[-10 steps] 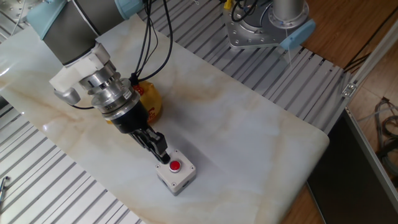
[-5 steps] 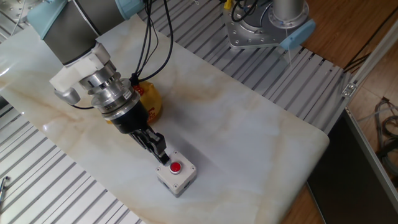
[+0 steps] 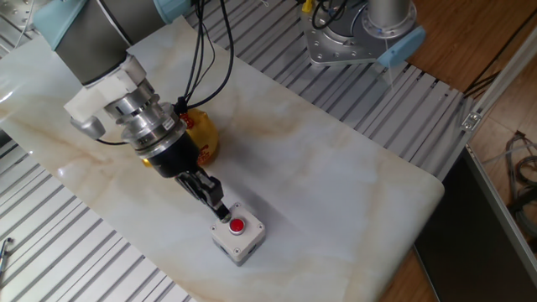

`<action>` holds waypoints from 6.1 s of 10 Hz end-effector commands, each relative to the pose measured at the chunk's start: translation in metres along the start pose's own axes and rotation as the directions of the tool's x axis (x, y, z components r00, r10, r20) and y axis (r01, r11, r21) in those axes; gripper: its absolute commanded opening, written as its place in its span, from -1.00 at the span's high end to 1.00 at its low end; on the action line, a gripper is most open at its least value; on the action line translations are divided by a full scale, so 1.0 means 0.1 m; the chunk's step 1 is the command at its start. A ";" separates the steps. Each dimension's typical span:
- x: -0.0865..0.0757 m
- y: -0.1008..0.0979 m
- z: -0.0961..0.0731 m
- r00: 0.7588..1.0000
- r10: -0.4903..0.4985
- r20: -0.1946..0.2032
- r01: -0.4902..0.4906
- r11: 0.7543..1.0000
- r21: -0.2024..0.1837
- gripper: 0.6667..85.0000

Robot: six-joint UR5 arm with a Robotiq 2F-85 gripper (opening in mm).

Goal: Drop coins into a piggy bank

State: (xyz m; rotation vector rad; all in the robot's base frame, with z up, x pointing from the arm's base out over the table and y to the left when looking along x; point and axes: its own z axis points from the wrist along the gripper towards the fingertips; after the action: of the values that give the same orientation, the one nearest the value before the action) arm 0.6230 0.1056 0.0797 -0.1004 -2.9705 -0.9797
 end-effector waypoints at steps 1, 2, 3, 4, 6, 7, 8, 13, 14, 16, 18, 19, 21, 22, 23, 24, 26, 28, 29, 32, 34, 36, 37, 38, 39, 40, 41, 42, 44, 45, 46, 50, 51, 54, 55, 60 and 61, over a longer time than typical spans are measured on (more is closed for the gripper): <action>-0.01 -0.08 -0.06 1.000 0.029 0.005 -0.029 0.999 0.020 0.99; -0.03 -0.09 -0.04 0.999 0.042 0.014 -0.043 0.998 0.050 0.99; -0.04 -0.02 -0.02 0.998 0.063 0.021 -0.064 0.996 0.068 0.99; -0.06 0.02 -0.01 0.997 0.077 0.029 -0.079 0.993 0.093 0.99; -0.08 0.04 -0.01 0.995 0.094 0.042 -0.099 0.985 0.140 0.99; -0.06 0.03 -0.09 0.995 0.097 0.037 -0.101 0.987 0.127 0.99; 0.00 -0.08 -0.23 0.996 0.088 0.022 -0.090 0.988 0.123 0.99; 0.01 -0.02 -0.19 0.984 0.162 0.074 -0.176 0.949 0.262 0.99; 0.02 -0.04 -0.20 0.983 0.164 0.076 -0.179 0.945 0.274 0.99; 0.02 -0.03 -0.22 0.982 0.172 0.083 -0.188 0.944 0.270 0.99; 0.03 -0.04 -0.26 0.978 0.185 0.096 -0.204 0.938 0.279 0.99; 0.06 -0.05 -0.30 0.977 0.188 0.100 -0.209 0.936 0.283 0.99; 0.12 -0.09 -0.38 0.977 0.187 0.104 -0.211 0.927 0.311 0.99; 0.13 -0.08 -0.38 0.976 0.187 0.109 -0.212 0.926 0.311 0.99; 0.14 -0.10 -0.41 0.978 0.179 0.110 -0.205 0.924 0.323 0.99; 0.17 -0.14 -0.45 0.980 0.165 0.110 -0.193 0.919 0.344 0.99; 0.20 -0.32 -0.59 0.988 0.106 0.114 -0.145 0.891 0.429 0.99; 0.27 -0.57 -0.80 0.995 0.041 0.089 -0.082 0.843 0.532 0.99; 0.29 -0.61 -0.86 0.996 0.027 0.082 -0.067 0.836 0.544 0.99; 0.40 -0.60 -0.94 0.997 0.021 0.078 -0.062 0.828 0.557 0.99; 0.43 -0.60 -0.97 0.997 0.007 0.077 -0.050 0.824 0.564 0.99; 0.40 -0.62 -0.97 0.997 -0.010 0.072 -0.033 0.817 0.576 0.99; 0.33 -0.63 -0.93 0.997 -0.022 0.069 -0.022 0.818 0.575 0.99; 0.30 -0.64 -0.92 0.997 -0.040 0.064 -0.004 0.816 0.577 0.99; 0.28 -0.64 -0.92 0.997 -0.054 0.063 0.009 0.817 0.577 0.99; 0.25 -0.65 -0.94 0.995 -0.076 0.062 0.025 0.812 0.583 0.99; 0.21 -0.63 -0.93 0.993 -0.092 0.067 0.036 0.816 0.578 0.99; 0.15 -0.59 -0.91 0.990 -0.113 0.086 0.045 0.824 0.565 0.99; 0.06 -0.57 -0.91 0.985 -0.128 0.114 0.042 0.827 0.561 0.99; 0.04 -0.52 -0.88 0.984 -0.128 0.126 0.040 0.839 0.542 0.99; 0.14 -0.54 -0.88 0.987 -0.144 0.071 0.082 0.832 0.549 0.99; 0.54 -0.55 -1.12 0.968 -0.226 -0.107 0.246 0.779 0.577 0.99; 0.59 -0.58 -1.20 0.957 -0.252 -0.144 0.288 0.756 0.588 0.99; 0.62 -0.77 -1.46 0.888 -0.369 -0.276 0.458 0.644 0.613 0.99; 0.60 -0.80 -1.50 0.854 -0.414 -0.316 0.518 0.607 0.603 0.99; 0.63 -0.81 -1.61 0.689 -0.555 -0.467 0.721 0.454 0.524 0.99; 0.61 -0.82 -1.64 0.649 -0.580 -0.493 0.756 0.415 0.507 0.99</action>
State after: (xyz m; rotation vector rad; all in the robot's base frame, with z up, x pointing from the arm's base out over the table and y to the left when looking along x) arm 0.5555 -0.0505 0.1588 1.0367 -2.9423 0.2258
